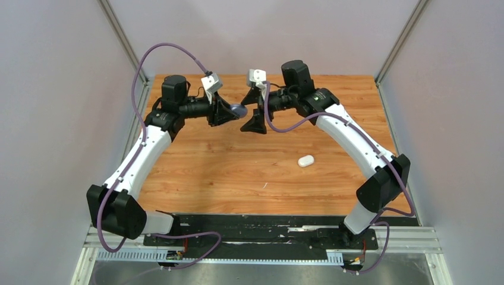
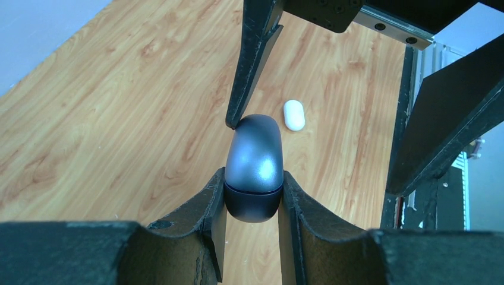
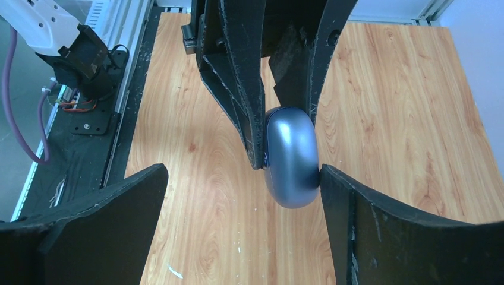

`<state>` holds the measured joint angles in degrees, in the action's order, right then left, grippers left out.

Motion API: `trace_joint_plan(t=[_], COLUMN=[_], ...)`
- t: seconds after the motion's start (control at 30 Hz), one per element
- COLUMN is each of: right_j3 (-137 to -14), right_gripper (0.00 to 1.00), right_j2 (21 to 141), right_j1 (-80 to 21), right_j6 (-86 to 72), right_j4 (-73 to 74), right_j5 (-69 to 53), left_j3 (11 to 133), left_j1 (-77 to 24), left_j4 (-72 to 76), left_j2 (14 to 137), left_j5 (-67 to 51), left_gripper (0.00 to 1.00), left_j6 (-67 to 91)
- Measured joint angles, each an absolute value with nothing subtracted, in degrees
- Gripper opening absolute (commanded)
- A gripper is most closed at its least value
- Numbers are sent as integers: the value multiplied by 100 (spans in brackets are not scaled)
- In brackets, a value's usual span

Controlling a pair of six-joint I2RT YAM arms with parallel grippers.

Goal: Insert the wireless bluetooth earbuds into the charging case
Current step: Close the charging case.

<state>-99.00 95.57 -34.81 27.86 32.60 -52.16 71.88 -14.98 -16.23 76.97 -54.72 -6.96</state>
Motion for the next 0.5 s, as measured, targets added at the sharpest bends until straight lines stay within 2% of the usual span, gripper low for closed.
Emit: trace_joint_plan(t=[0.13, 0.23, 0.5], right_j3=[-9841, -9548, -8283], right_gripper=[100, 100, 100], right_j2=[9518, 9286, 8230], right_j1=[-3476, -3472, -3286], right_j6=[2742, 2324, 947], right_j4=[3223, 3096, 2923], right_j5=[-5028, -4399, -1555], left_j3=[7177, 7161, 7028], left_j1=[-1540, -1529, -1498], left_j4=[-1535, -1555, -2064], left_j2=[7701, 7701, 7688], left_j5=[-5280, -5148, -5111], left_gripper=[0, 0, 0], left_j6=[-563, -631, -1125])
